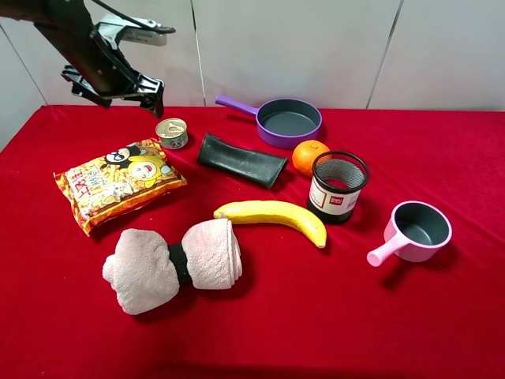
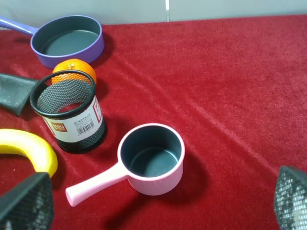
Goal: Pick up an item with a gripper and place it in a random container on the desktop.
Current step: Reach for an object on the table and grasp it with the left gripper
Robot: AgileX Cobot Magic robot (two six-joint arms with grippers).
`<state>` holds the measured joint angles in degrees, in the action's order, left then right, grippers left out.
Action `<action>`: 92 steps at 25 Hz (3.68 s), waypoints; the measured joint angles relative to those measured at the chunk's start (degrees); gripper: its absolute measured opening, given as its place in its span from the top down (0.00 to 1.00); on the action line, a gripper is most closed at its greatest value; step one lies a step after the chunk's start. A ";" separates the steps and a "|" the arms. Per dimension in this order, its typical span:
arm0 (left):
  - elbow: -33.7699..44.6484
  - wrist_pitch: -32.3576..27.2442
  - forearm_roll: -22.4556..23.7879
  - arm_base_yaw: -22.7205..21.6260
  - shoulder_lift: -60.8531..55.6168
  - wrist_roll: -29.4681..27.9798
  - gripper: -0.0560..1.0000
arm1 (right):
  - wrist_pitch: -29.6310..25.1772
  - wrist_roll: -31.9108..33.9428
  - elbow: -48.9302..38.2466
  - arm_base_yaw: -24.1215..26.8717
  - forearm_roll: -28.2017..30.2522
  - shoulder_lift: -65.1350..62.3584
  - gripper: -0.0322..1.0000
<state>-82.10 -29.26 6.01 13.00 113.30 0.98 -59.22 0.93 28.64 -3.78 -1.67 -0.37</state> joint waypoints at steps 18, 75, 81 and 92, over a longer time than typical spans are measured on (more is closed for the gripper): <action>-5.85 4.03 0.00 1.18 9.54 1.20 0.02 | 0.00 0.00 0.00 0.00 0.00 0.00 0.30; -8.64 12.82 -1.67 2.10 16.81 1.67 0.03 | 0.00 0.00 0.00 0.00 0.00 0.00 0.30; -8.64 12.82 -1.67 2.10 16.81 1.67 0.04 | 0.00 0.00 0.00 0.00 0.00 0.00 0.30; -8.64 12.73 -1.67 2.10 19.10 1.67 0.04 | 0.00 0.00 0.00 0.00 0.00 0.00 0.30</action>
<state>-90.74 -16.53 4.35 15.10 132.40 2.66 -59.22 0.93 28.64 -3.78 -1.67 -0.37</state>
